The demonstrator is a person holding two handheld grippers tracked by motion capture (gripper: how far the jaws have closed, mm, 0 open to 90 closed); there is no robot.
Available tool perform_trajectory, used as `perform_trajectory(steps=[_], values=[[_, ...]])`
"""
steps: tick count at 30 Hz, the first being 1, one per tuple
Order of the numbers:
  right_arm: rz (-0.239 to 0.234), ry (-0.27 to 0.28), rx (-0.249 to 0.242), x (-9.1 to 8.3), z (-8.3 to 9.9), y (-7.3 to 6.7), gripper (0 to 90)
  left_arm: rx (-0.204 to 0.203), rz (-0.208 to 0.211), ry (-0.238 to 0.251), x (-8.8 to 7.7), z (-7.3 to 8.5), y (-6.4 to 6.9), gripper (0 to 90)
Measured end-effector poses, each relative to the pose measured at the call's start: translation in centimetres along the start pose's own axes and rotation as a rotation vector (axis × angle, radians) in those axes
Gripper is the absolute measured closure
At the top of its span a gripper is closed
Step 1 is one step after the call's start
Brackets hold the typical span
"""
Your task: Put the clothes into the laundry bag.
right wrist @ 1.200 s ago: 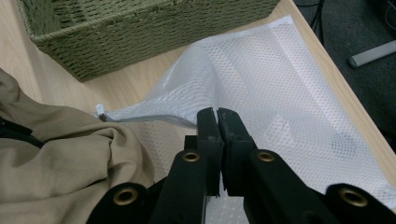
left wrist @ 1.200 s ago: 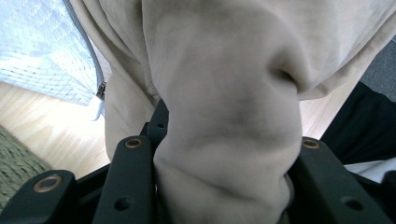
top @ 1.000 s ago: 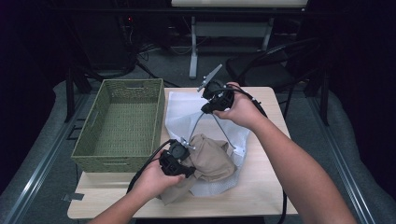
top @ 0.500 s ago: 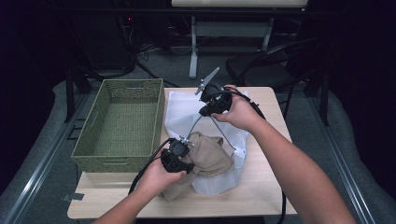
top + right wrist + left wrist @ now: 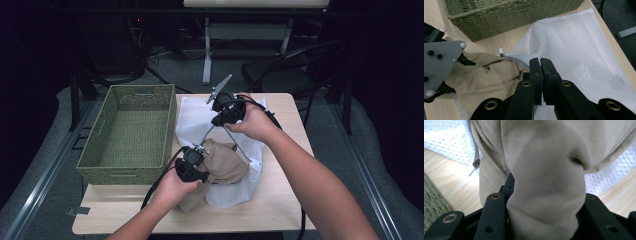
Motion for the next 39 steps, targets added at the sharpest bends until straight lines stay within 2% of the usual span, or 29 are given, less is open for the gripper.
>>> perform_trajectory(steps=[3, 8, 14, 17, 24, 25, 30, 35, 39], values=[[-0.001, -0.002, 0.001, 0.2, 0.1, -0.1, 88.6, -0.002, 0.001, 0.015, 0.2, -0.3, 0.2, 59.1], [-0.004, 0.005, 0.005, 0.4, 0.1, -0.1, 88.6, 0.010, 0.013, 0.009, 0.6, -0.9, 0.7, 59.1], [-0.008, 0.012, 0.017, 0.4, 0.1, -0.1, 88.6, 0.002, 0.010, 0.017, 1.2, -1.5, 0.6, 59.1], [-0.014, 0.017, 0.025, 0.6, 0.2, -0.1, 88.6, -0.003, 0.023, 0.013, 1.6, -1.7, 0.7, 59.1], [-0.007, 0.011, 0.014, 0.5, 0.4, 0.0, 88.7, -0.012, -0.003, 0.004, 2.0, -1.9, -0.2, 59.1], [-0.006, 0.009, 0.014, 0.5, 0.5, 0.0, 88.6, -0.026, -0.002, 0.008, 2.0, -1.8, -0.3, 59.1], [-0.002, 0.000, 0.018, 0.5, 0.8, 0.2, 88.7, -0.036, -0.018, 0.008, 1.9, -1.8, -1.1, 59.1], [-0.007, -0.002, 0.017, 0.6, 1.0, 0.0, 88.6, -0.062, -0.021, 0.010, 2.1, -1.8, -1.4, 59.1], [-0.011, -0.004, 0.017, 0.7, 1.1, 0.0, 88.6, -0.063, -0.030, 0.006, 2.4, -1.8, -1.7, 59.0]])
Point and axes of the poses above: each handheld gripper's, and its own axes: x roughly forward along the jaws, z roughly out of its underside, y roughly to its right, the point moved 8 cm from there along x, roughly forward along the jaws, and after that the axes turned 13 degrees about z, right-handed, at the moved point
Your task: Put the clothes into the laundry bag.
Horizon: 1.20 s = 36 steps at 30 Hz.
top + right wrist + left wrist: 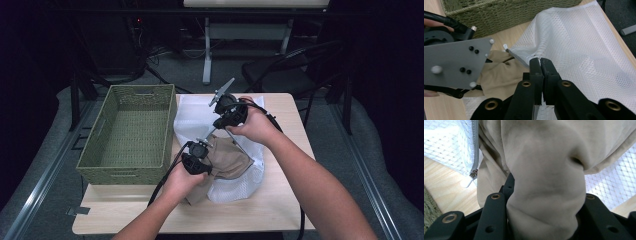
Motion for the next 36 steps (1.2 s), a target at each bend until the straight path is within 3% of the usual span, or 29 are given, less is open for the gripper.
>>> perform_trajectory(steps=[25, 36], values=[[-0.005, 0.005, -0.004, 0.4, 0.0, -0.4, 88.7, 0.047, -0.036, -0.021, 2.5, 1.1, 0.5, 52.0], [-0.008, 0.001, 0.004, 0.5, 0.3, -0.4, 88.7, 0.066, -0.007, -0.003, 2.3, 1.3, 0.8, 30.3]])
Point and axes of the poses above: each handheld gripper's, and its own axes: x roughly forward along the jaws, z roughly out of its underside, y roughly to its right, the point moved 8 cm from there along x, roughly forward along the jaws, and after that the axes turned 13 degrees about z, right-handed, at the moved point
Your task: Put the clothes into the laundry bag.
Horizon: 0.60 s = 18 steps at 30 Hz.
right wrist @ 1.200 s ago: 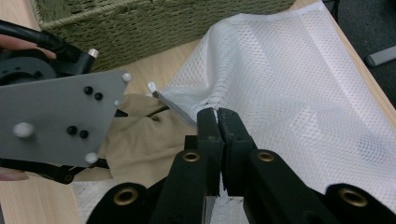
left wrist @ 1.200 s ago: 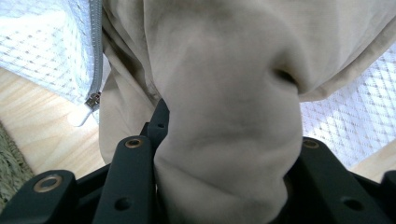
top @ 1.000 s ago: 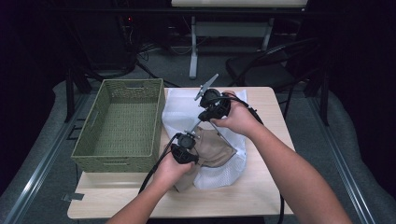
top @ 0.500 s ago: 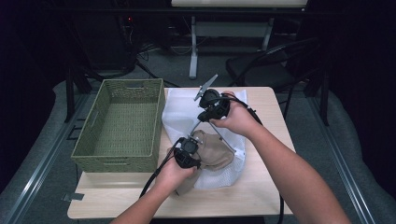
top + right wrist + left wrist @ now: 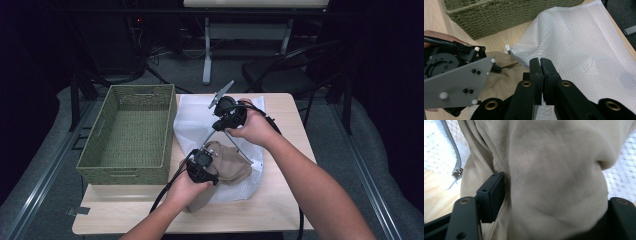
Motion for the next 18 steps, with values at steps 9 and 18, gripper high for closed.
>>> perform_trajectory(steps=[9, 18], values=[[-0.002, 0.004, 0.002, -0.1, 0.1, -0.1, 88.7, 0.024, 0.034, 0.047, -1.7, 0.3, 0.6, 22.7], [0.000, 0.005, -0.007, -0.1, 0.1, -0.1, 88.7, 0.049, 0.011, 0.096, -3.3, 2.2, 0.7, 22.0]])
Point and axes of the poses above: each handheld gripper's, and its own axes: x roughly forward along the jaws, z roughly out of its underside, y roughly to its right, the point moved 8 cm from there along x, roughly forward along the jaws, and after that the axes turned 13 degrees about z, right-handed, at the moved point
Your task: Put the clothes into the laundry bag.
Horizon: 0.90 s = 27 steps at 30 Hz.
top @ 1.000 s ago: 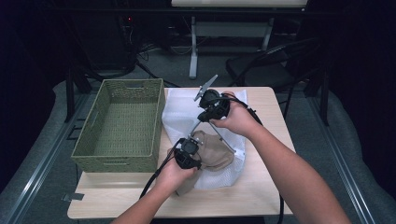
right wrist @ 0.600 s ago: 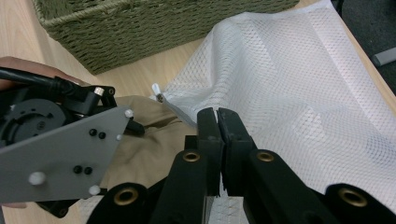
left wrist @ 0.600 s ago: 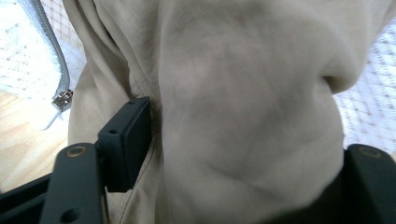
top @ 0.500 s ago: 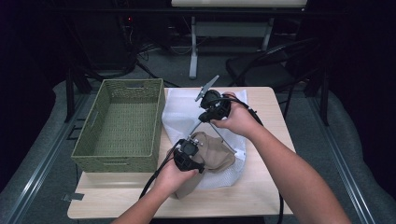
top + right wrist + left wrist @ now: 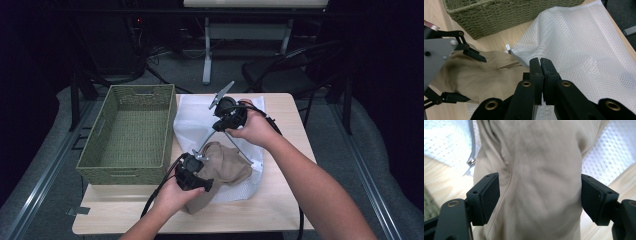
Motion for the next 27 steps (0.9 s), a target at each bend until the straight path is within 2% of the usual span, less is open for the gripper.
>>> perform_trajectory(steps=[12, 20, 24, 27], values=[[0.002, -0.004, 0.002, 0.0, 0.0, -0.1, 88.7, 0.004, 0.008, 0.009, -0.7, 2.4, 0.2, 22.0], [0.004, -0.004, 0.000, 0.1, 0.1, -0.1, 88.8, -0.013, 0.028, -0.005, -0.2, 4.0, -0.1, 20.4], [0.002, -0.003, 0.000, 0.1, 0.1, -0.2, 88.7, -0.006, 0.032, -0.019, 0.4, 4.7, -0.1, 20.0], [0.000, -0.006, 0.002, 0.2, 0.1, -0.2, 88.7, -0.001, 0.031, -0.036, 0.9, 5.1, 0.0, 24.3]])
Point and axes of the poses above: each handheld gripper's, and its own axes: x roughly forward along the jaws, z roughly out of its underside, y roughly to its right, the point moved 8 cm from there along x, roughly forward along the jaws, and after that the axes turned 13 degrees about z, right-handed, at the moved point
